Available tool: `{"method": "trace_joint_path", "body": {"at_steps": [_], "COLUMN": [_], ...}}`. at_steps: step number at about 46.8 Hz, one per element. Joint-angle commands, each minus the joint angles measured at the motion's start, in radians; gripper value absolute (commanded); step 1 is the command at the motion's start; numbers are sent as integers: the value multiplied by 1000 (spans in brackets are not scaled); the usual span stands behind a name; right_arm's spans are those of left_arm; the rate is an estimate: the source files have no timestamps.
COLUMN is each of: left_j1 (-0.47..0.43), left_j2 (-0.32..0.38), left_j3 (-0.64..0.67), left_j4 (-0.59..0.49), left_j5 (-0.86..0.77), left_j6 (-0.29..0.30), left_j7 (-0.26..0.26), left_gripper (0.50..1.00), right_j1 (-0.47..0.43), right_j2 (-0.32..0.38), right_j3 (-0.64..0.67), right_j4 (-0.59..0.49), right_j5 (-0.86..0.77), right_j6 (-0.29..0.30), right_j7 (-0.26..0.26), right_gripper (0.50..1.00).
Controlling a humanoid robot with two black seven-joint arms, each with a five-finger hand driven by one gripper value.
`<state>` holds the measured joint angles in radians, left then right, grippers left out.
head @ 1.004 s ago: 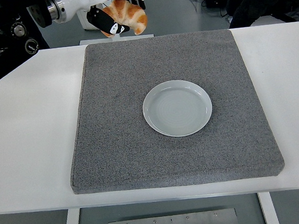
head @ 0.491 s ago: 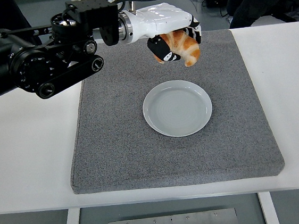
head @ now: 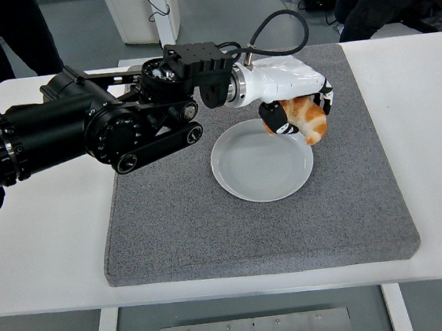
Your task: Place the bread on the plate
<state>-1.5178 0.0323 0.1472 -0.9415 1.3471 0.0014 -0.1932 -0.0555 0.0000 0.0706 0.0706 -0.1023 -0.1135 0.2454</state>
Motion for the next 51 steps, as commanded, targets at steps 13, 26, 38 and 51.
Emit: {"method": "trace_joint_path", "body": {"at_steps": [13,26,38,51], "left_j1": [73,137,186,199], "left_j2": [0,1,1,3], "left_j3": [9,23,26,26], "left_j4": [30,40,59,79], "left_j5": [1,58,60,60], "left_j6": [14,38,51,60], "left_j7": [0,0,-2,-3], "left_gripper": [500,500,500,500], "right_j1": [0,-1,0,0], "right_j2": [0,0,0,0], "right_j3": [0,0,0,0], "right_j4": [0,0,0,0], "right_j5": [0,0,0,0], "right_j6": [0,0,0,0], "right_j7": [0,0,0,0], "right_gripper": [1000,1000,1000,1000]}}
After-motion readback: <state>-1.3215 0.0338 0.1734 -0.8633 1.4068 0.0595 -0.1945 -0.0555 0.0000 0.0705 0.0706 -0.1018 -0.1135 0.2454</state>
